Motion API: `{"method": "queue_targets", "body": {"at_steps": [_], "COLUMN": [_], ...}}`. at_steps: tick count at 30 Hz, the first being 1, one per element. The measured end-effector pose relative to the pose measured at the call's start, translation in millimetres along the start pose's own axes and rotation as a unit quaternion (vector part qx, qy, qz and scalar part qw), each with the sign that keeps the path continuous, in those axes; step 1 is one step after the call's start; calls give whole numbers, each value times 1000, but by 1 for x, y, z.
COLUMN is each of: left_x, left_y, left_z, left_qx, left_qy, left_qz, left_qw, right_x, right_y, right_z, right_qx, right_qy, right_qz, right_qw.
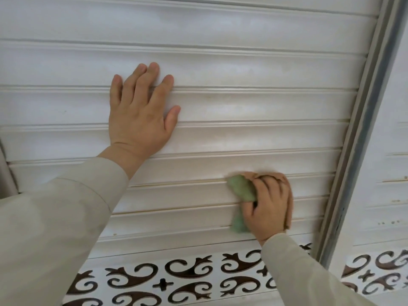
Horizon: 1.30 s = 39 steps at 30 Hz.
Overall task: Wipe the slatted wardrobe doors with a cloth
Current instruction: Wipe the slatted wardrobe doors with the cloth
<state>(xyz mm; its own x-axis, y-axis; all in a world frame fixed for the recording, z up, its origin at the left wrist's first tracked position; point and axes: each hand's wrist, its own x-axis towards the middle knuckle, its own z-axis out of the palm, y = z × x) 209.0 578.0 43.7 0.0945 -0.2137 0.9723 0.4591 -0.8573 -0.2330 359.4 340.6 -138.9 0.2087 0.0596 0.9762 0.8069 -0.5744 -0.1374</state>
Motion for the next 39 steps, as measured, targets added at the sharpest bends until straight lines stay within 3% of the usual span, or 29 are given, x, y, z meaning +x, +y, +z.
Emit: {"method": "queue_targets", "body": {"at_steps": [3,6,13,18,21,24,26,29,32,36,39], "left_x": [0,2,2,1,0,0,0,2,4,10,-7], "left_y": [3,4,5,1,3,5,6,7,8,13,28], "left_z": [0,1,-1,-4,-3,0,1,1,-8,-30,-55], "left_qx": [0,3,4,-8,-7,-8,-5,-8,-19,-70,-163], "left_qy": [-2,-6,-20,-29,-28,-28,-28,-46,-82,-172,-165], "left_qz": [-1,-2,-9,0,-1,1,2,-7,-12,-41,-65], "left_qw": [1000,1000,1000,1000,1000,1000,1000,999,996,982,971], "right_x": [8,11,4,9,11,28,37,33,31,51,66], "right_y": [28,14,-90,-41,13,45,36,-12,-58,-90,-102], "right_z": [-4,1,13,4,-9,-15,-10,-1,-6,-22,-37], "right_qx": [6,26,104,70,29,-23,-29,24,113,242,308], "right_qy": [44,81,-17,-66,-62,-12,21,1,-101,-127,-148], "right_qz": [59,104,-56,-149,-87,82,143,88,-18,70,124], "right_qw": [997,991,993,984,994,996,989,996,988,959,932]}}
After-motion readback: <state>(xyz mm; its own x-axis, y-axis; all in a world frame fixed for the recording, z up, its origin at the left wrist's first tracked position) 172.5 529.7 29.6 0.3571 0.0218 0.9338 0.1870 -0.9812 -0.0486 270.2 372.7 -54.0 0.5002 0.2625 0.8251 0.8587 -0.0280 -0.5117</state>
